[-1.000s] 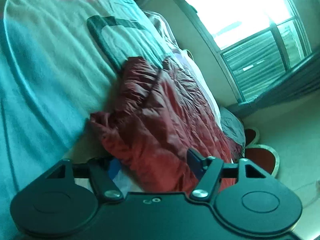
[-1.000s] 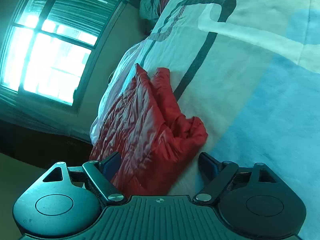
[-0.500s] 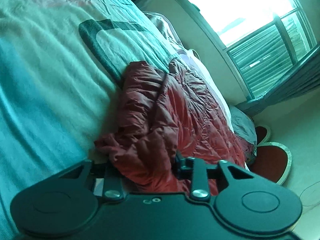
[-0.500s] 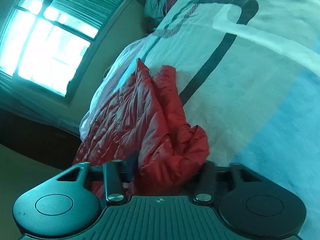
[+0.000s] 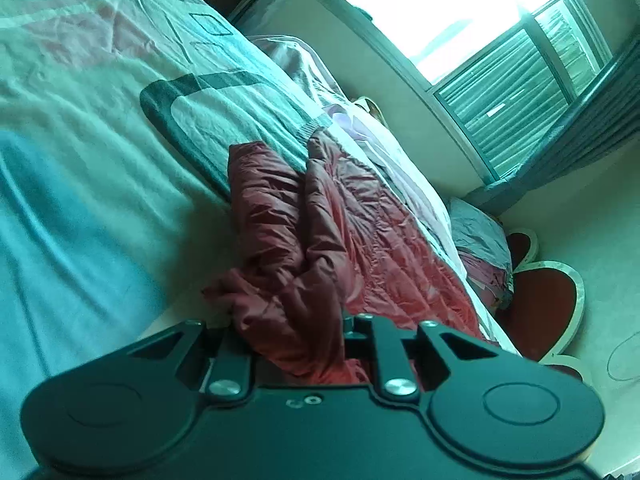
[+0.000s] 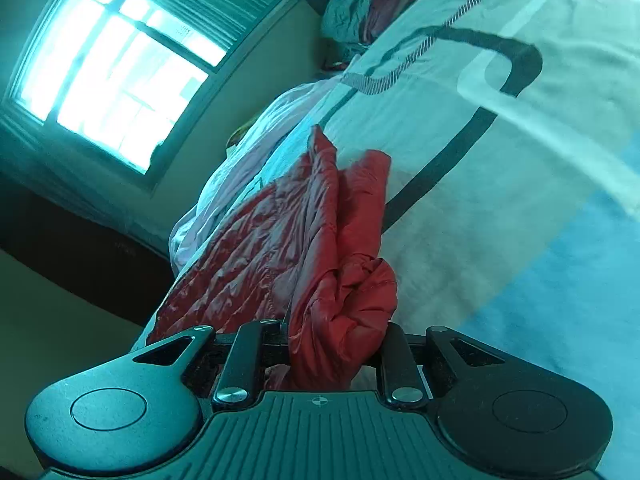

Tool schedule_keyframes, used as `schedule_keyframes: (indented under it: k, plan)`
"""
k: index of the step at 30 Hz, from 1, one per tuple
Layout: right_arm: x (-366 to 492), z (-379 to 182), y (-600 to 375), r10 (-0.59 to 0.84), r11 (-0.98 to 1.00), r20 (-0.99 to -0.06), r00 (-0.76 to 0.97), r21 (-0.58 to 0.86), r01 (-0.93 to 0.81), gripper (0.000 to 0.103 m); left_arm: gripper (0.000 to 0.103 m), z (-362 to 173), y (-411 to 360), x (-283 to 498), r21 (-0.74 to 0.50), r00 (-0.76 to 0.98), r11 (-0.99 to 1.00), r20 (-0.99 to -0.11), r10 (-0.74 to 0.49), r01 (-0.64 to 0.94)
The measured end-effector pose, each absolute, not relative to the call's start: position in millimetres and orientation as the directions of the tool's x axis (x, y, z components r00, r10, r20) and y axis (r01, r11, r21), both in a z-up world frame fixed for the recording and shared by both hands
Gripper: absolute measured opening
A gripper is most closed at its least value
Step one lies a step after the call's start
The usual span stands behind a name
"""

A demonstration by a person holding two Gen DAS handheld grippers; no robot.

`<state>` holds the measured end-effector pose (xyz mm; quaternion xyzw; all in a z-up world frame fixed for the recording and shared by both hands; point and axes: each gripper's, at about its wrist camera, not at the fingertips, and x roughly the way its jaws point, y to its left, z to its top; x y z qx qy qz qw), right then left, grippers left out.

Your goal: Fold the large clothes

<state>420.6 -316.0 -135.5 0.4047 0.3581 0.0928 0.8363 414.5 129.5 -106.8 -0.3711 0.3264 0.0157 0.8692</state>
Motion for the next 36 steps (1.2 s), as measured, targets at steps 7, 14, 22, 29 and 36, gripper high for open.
schedule_keyframes:
  k: [7,14,22,29,36]
  plan:
    - [368.6,-120.6,-325.2,0.446,0.682,-0.535,0.717,0.722,0.115,0.018,0.018,-101.9,123.1,356.4,-0.634,0.780,0.727,-0.583,-0.228,-0.262]
    - [287.8,-117.4,-349.2,0.446,0.695,-0.550,0.706,0.710,0.114,0.018,0.018,-106.0,115.5,277.6,-0.642,0.774,0.716,-0.589,-0.232,-0.274]
    - [207.3,-121.7,-374.4,0.459,0.690,-0.560,0.690,0.714,0.120,0.018,0.018,-116.6,111.6,199.2,-0.651,0.779,0.702,-0.585,-0.224,-0.287]
    - [178.0,-131.2,-385.0,0.466,0.690,-0.574,0.673,0.712,0.130,0.018,0.018,-124.8,111.1,174.6,-0.646,0.778,0.704,-0.590,-0.214,-0.296]
    - [182.7,-161.0,-392.7,0.487,0.656,-0.577,0.656,0.737,0.161,0.020,0.037,-142.9,106.5,172.2,-0.624,0.777,0.709,-0.606,-0.172,-0.330]
